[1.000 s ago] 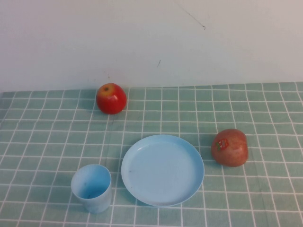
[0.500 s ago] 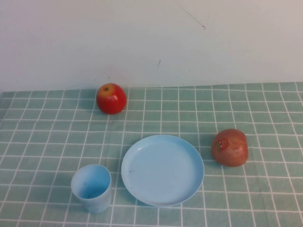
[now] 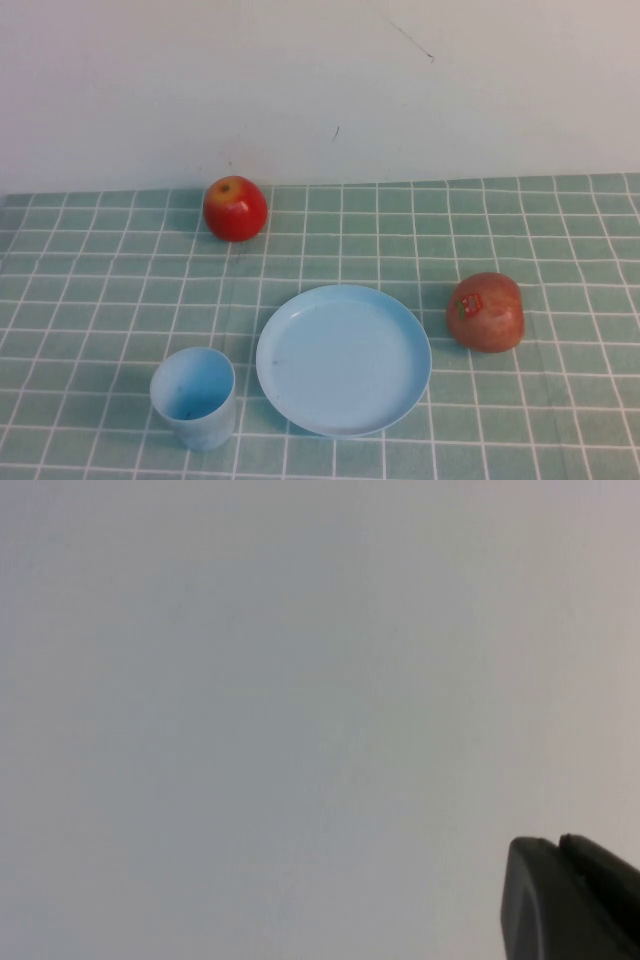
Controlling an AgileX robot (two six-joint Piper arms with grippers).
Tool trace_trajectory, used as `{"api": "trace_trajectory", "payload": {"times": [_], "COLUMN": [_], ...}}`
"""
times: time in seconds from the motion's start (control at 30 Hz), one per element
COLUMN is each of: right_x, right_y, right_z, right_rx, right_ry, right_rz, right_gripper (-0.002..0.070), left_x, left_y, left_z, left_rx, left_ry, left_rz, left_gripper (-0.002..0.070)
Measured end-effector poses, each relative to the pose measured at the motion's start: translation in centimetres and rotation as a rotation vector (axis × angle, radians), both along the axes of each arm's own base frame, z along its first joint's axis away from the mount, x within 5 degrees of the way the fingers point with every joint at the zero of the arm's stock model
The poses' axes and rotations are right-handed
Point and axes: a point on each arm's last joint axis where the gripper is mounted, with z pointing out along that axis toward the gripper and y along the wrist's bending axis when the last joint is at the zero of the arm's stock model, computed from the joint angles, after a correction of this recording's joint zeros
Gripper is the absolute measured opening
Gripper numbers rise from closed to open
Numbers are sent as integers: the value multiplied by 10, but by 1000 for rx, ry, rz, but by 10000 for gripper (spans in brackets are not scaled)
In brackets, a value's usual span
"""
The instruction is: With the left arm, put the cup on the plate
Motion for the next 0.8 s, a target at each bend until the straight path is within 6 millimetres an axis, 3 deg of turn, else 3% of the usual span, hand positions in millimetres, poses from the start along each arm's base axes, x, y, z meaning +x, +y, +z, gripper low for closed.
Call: {"api": "trace_trajectory", "payload": {"times": [0.17,0.37,0.5,0.7,0.8], "right_x": [0,0,0,0,0], "right_y": [0,0,0,0,0], "right_z": [0,0,0,0,0], "right_rx": [0,0,0,0,0], "right_ry": [0,0,0,1,1], "right_rz": [0,0,0,0,0], "right_gripper": [-2,-2,-2,-2,-2], "left_x": [-5,-26,-37,-56,-50], "left_y": [0,-2,-3,-5,-4], "left_z": [9,32,61,129,150], "left_rx": [-35,-84,-68,-62,-84], "left_ry": [-115,-466,-551,-352,-167], "left_rz": [-24,-93,-103,-80,-58], "left_gripper": [-3,-3,-2,-3,-3]}}
